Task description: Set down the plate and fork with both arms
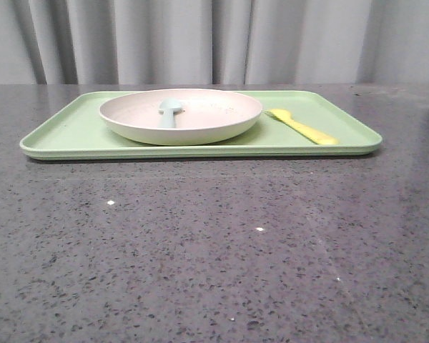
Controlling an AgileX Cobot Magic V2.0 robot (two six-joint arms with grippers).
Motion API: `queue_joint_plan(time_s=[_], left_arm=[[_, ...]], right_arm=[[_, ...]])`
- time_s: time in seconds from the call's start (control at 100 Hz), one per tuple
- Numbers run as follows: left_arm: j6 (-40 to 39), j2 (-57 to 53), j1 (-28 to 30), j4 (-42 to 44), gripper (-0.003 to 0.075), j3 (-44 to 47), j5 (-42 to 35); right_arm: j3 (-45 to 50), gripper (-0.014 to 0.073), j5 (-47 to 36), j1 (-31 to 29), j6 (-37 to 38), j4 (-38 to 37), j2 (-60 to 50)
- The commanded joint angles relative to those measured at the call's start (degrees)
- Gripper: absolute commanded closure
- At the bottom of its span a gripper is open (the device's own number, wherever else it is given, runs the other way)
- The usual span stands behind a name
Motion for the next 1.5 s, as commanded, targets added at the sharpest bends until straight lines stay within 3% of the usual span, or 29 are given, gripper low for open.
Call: queue_joint_plan(time_s=[0.0, 0.53, 0.84, 1.49], left_arm=[[-0.58, -1.75, 0.04, -0.54, 0.0741, 0.72, -4.75], [-0.58, -1.75, 0.04, -0.54, 0.0741, 0.72, -4.75], [-0.58, -1.75, 0.04, -0.54, 0.0741, 0.72, -4.75], [-0.58, -1.75, 0.04, -0.54, 0.0741, 0.72, -4.75]], right_arm=[[1.01, 0.0652, -9.41, -2.99, -0.24, -1.14, 0.45], [18.25, 0.0652, -31.27, -16.52, -0.24, -1.09, -8.14], [22.4, 0.0652, -27.58, -17.97, -0.24, -1.43, -16.49], [22.4, 0.0652, -27.56, -17.97, -0.24, -1.49, -16.46]])
